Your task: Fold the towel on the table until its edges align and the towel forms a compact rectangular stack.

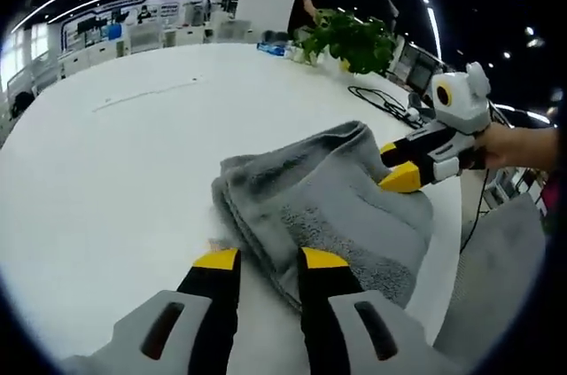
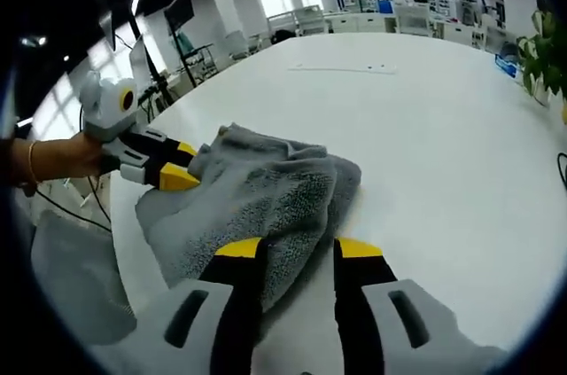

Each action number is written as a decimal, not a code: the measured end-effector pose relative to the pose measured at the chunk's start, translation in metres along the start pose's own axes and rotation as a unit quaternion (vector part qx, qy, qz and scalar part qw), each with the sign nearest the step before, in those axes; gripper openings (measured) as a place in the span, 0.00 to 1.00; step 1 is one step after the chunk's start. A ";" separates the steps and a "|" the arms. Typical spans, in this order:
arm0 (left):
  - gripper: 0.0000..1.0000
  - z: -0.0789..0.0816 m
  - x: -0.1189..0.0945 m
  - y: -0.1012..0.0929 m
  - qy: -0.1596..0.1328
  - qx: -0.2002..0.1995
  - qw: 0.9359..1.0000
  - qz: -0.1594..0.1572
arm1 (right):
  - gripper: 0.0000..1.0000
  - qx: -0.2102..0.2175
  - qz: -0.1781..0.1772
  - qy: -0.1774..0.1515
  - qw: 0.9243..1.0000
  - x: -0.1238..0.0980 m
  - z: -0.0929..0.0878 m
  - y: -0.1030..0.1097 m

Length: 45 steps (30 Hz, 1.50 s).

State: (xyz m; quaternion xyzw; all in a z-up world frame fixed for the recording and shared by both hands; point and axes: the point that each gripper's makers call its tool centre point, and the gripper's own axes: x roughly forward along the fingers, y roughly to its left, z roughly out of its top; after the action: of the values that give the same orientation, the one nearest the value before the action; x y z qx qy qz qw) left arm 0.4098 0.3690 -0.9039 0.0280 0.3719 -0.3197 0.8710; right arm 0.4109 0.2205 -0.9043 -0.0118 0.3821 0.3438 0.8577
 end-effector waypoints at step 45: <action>0.27 0.077 0.022 0.046 -0.072 0.030 0.996 0.043 | 0.28 -0.013 -0.034 -0.029 0.999 0.021 0.064 -0.043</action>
State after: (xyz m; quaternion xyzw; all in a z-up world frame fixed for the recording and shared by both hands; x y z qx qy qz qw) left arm 0.4964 0.3722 -0.8713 0.0471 0.2971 -0.2943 0.9071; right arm 0.4883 0.2182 -0.8831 -0.0255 0.3522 0.3195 0.8793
